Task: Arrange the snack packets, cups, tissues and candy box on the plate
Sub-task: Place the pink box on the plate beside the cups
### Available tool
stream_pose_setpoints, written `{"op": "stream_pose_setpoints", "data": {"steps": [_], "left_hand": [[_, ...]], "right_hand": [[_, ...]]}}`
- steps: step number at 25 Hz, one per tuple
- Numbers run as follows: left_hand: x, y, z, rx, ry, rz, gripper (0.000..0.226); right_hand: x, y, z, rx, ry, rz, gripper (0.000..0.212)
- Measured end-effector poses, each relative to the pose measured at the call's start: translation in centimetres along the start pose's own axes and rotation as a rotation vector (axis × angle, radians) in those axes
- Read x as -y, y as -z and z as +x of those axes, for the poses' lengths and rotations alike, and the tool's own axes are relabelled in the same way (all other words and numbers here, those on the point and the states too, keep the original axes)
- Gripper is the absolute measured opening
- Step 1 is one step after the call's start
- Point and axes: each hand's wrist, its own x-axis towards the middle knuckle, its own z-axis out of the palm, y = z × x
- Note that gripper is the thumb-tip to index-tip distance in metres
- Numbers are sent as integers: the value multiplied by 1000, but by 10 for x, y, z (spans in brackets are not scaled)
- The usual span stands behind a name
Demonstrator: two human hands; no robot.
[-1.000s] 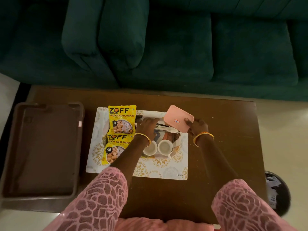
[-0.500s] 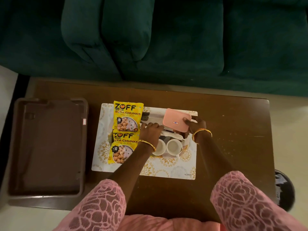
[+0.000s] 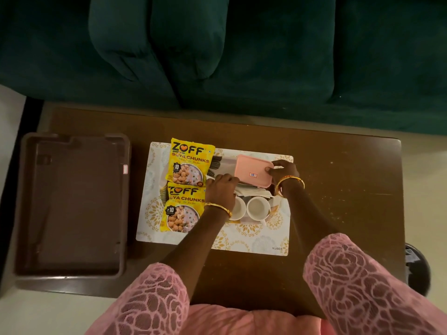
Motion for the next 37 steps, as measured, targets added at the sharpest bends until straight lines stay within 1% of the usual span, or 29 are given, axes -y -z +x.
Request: {"op": "stream_pose_setpoints", "data": {"steps": [2,6,10,13,16,19,23,26,30,33,37], "left_hand": [[2,1,1,21,-10,32,42],[6,3,4,50,-30,-6,40],[8,2,8,72,-36,-2,40],[9,1,7,75,-13,15,40],[11,0,5,67,8,27,40],[11,1,6,66,13,10,39],[11,2,7,62,18,-27,41],[15,1,6,48,40,-69,42],[16,1,6,39,45,-64,43],[16,-1,6,26,50,-91,44],[16,-2,8,11,41,-135,42]], "right_hand": [[-2,-1,1,-35,17,-40,24],[-6,-5,0,-90,35,-31,28],[-6,-5,-3,-94,54,-49,28],[-10,-5,-5,-98,132,-101,28],[-15,-10,-9,-135,193,16,23],[-17,-14,-9,-122,178,64,22],[-15,-9,-6,-100,208,-25,23],[-13,-7,-9,-81,213,-40,25],[-10,-6,-8,-43,229,-93,27],[-9,-3,-5,-56,245,-101,24],[-13,5,-4,-109,251,-11,22]]}}
